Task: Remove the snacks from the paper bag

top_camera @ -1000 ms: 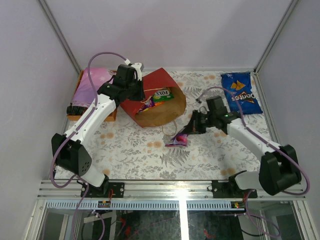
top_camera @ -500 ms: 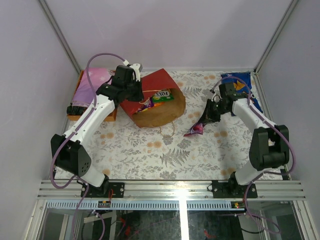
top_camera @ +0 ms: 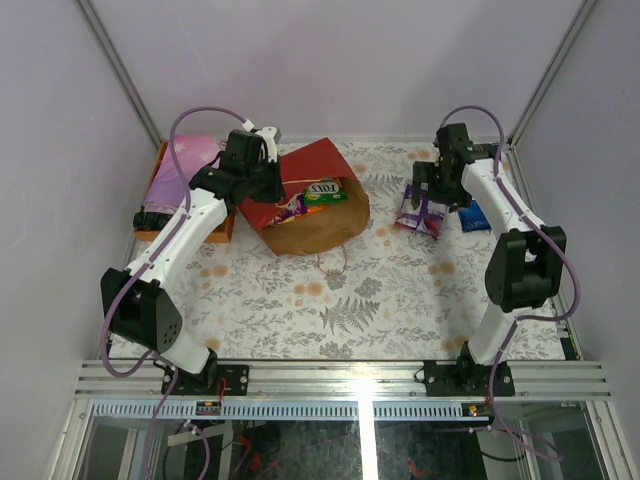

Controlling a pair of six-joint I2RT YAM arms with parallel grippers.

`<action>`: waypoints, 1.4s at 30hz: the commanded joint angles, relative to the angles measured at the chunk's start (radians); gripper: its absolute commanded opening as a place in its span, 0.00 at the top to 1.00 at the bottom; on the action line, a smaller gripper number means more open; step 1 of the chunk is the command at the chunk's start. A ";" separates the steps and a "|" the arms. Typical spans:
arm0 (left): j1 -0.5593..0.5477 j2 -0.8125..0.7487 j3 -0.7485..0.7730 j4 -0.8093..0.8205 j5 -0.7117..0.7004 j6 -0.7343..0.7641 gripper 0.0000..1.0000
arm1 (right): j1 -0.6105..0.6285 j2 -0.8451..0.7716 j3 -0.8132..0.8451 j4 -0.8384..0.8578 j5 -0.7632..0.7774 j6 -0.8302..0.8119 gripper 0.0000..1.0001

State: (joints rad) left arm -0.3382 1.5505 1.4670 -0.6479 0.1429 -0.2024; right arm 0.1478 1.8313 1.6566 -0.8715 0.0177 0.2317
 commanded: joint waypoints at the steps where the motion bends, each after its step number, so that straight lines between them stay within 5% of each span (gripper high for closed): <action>1: 0.016 -0.005 -0.007 0.013 0.013 0.021 1.00 | 0.002 -0.115 -0.145 0.117 0.037 0.066 0.00; 5: 0.019 -0.003 -0.008 0.013 0.020 0.020 1.00 | 0.002 -0.143 -0.333 0.373 -0.058 0.176 0.23; 9: 0.019 -0.008 -0.018 0.019 0.027 0.021 1.00 | -0.001 -0.072 -0.399 0.530 -0.009 0.217 0.30; 19: 0.018 -0.023 -0.030 0.022 0.027 0.029 1.00 | -0.001 0.166 -0.259 0.522 -0.018 0.199 0.21; 34: 0.019 -0.008 -0.028 0.032 0.076 0.018 1.00 | -0.003 0.569 0.387 0.098 0.004 -0.209 0.06; 42: 0.018 -0.006 -0.032 0.040 0.088 0.014 1.00 | 0.021 0.476 0.496 0.068 0.169 -0.284 0.00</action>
State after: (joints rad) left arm -0.3264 1.5505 1.4460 -0.6441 0.2134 -0.1967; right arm 0.1490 2.4222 2.1223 -0.7509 0.0662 0.0170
